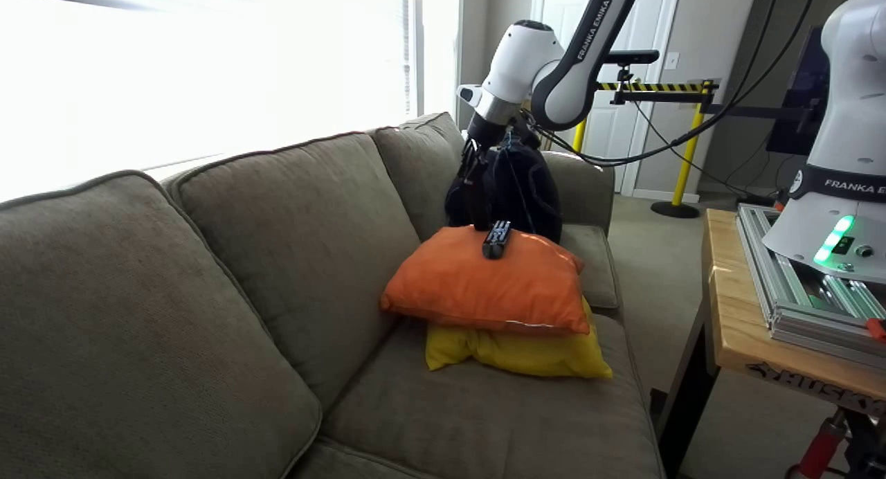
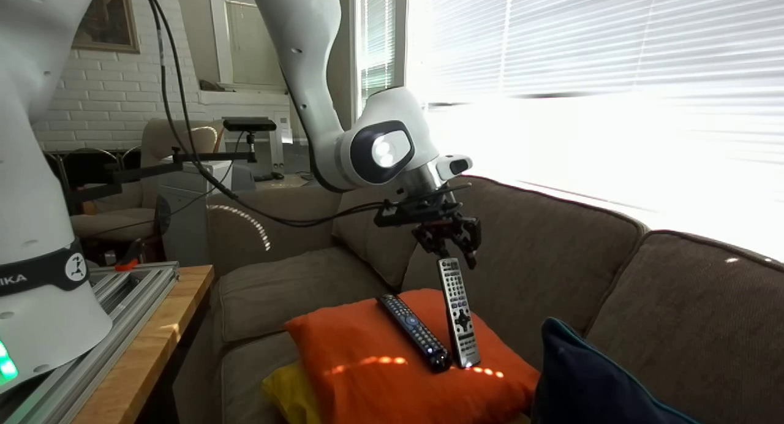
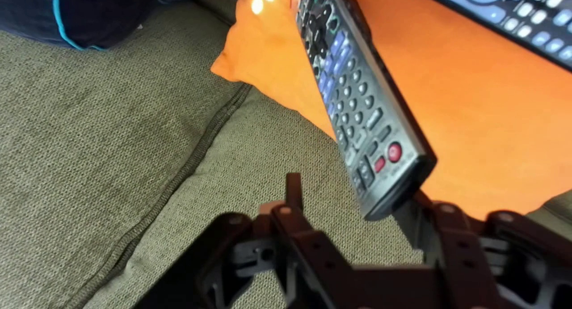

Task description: Remove the remotes from the bag

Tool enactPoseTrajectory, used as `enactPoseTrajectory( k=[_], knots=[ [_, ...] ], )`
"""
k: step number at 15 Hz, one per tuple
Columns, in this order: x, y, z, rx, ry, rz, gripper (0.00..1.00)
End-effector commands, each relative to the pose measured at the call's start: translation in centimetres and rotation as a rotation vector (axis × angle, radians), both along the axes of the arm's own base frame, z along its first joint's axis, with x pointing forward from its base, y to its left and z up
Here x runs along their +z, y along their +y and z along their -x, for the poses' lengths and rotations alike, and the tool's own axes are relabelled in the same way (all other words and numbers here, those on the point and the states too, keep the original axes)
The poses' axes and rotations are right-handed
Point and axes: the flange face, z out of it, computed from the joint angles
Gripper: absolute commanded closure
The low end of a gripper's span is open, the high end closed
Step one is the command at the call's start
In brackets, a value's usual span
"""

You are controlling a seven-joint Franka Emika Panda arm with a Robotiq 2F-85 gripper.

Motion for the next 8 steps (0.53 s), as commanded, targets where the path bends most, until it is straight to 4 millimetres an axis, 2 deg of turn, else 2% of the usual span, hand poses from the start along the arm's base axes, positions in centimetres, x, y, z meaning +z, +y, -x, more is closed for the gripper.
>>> enactPoseTrajectory(
  k=[1, 3, 8],
  knots=[
    [0.22, 0.46, 0.82, -0.022, -0.018, -0.004, 0.15],
    [0.24, 0.68, 0.89, -0.024, -0.019, 0.002, 0.02],
    [0.34, 1.05, 1.14, -0.036, -0.016, 0.008, 0.0]
  ],
)
